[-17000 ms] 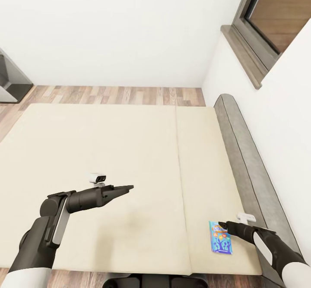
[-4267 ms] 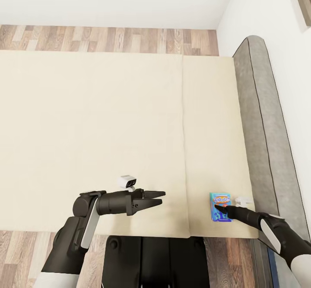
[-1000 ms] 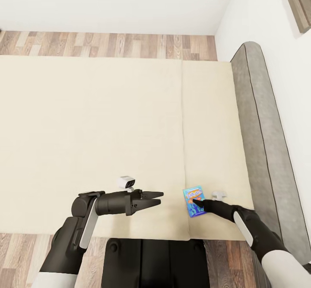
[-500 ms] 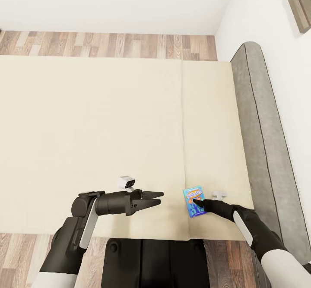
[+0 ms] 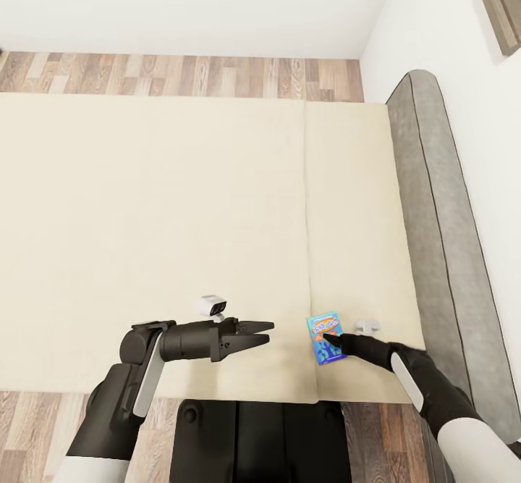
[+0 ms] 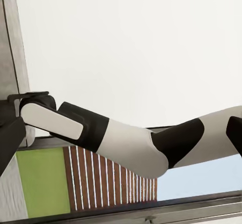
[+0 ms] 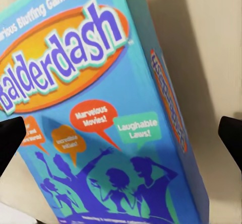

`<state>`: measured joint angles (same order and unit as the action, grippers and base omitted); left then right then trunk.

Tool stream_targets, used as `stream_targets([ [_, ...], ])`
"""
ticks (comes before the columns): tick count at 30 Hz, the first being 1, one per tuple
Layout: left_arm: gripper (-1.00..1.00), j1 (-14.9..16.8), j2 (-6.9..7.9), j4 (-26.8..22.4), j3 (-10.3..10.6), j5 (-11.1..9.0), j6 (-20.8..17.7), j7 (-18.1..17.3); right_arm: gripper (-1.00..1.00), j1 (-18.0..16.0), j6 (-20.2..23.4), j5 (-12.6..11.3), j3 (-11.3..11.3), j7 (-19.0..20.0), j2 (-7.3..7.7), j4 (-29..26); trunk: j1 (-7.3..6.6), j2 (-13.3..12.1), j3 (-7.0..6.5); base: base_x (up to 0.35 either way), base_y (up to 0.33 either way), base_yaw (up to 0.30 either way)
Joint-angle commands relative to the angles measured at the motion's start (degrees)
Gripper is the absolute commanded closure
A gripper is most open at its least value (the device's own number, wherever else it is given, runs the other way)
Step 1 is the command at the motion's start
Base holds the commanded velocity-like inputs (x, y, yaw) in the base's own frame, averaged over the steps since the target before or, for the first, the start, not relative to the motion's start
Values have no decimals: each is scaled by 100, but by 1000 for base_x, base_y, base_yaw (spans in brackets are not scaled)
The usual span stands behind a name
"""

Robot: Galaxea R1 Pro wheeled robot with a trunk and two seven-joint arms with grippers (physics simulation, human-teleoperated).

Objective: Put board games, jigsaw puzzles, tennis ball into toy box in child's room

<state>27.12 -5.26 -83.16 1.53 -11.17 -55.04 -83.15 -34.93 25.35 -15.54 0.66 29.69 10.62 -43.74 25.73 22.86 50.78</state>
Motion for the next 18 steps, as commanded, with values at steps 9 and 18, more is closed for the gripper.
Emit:
stream_targets([
  [9,-100,4,-8,1,11,-8,-59,-6,-100,4,207,-72,22,35,-206,12,6,6,6,0,0,0],
  [18,-100,4,-10,1,14,-8,-64,-2,-100,4,224,-71,22,55,-239,6,6,6,6,0,0,0],
])
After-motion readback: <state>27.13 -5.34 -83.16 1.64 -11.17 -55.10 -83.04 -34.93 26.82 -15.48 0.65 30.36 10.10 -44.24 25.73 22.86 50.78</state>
